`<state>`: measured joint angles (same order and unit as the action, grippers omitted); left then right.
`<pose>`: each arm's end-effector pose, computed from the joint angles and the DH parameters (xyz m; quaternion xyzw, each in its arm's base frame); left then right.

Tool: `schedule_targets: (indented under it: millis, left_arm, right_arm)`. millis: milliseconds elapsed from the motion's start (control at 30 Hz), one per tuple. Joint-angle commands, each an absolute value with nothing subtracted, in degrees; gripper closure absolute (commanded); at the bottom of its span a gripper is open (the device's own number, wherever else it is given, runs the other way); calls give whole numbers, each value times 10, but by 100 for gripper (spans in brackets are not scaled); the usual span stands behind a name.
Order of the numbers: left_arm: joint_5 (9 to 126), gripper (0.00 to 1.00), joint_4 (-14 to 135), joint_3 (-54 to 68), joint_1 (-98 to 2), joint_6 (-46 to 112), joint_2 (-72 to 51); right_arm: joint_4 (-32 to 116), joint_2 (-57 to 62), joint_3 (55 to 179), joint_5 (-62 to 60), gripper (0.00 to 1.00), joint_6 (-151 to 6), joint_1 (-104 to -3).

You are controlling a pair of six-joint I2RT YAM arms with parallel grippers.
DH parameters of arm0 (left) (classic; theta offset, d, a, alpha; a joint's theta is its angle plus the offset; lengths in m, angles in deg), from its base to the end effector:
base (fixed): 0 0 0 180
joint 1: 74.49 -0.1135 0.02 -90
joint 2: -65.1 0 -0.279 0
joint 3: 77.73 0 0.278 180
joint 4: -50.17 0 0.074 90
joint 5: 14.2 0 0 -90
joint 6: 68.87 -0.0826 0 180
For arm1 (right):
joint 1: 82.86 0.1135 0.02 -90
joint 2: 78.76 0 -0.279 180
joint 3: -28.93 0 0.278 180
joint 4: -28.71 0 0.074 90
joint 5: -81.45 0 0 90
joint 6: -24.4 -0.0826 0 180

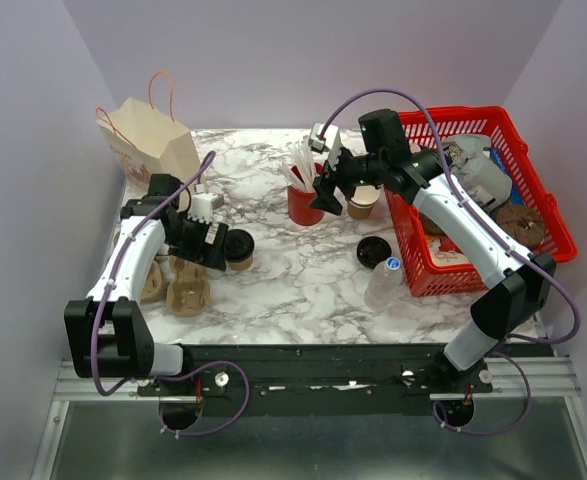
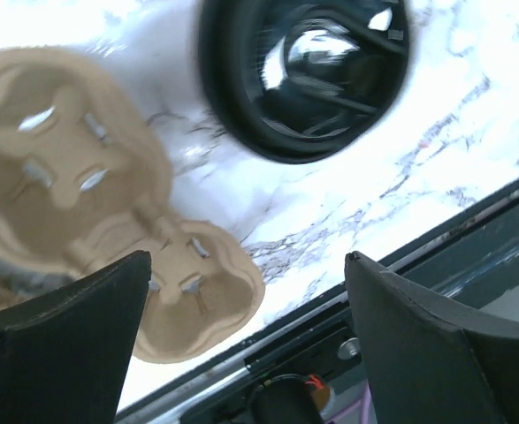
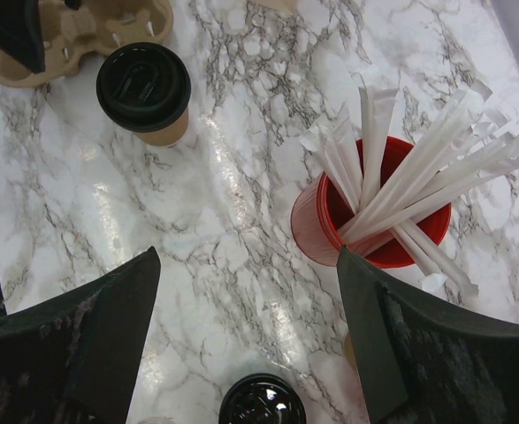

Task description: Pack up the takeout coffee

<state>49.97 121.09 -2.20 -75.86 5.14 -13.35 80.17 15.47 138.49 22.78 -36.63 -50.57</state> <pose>0.2838 -0.0292 0.2302 0.1539 0.9532 -0.1981 0.1688 0.3367 0.2636 0.3800 -0.5426 0.6763 0.2533 0.4290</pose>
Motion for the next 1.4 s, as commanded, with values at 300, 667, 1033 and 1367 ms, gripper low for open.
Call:
schedule_targets:
  millis: [300, 667, 1033, 1367]
  left_arm:
    - [545, 1, 1121, 40, -625, -31, -135]
    - [603, 1, 1102, 74, -567, -40, -214]
    - [649, 1, 1104, 83, -567, -30, -240]
    - [645, 1, 1112, 78, -567, -22, -254]
  right_arm:
    - [789, 140, 1393, 222, 10, -356, -507]
    - [785, 121, 1368, 208, 9, -343, -508]
    - [783, 126, 1369, 212, 9, -343, -509]
    - [784, 133, 1376, 214, 9, -344, -509]
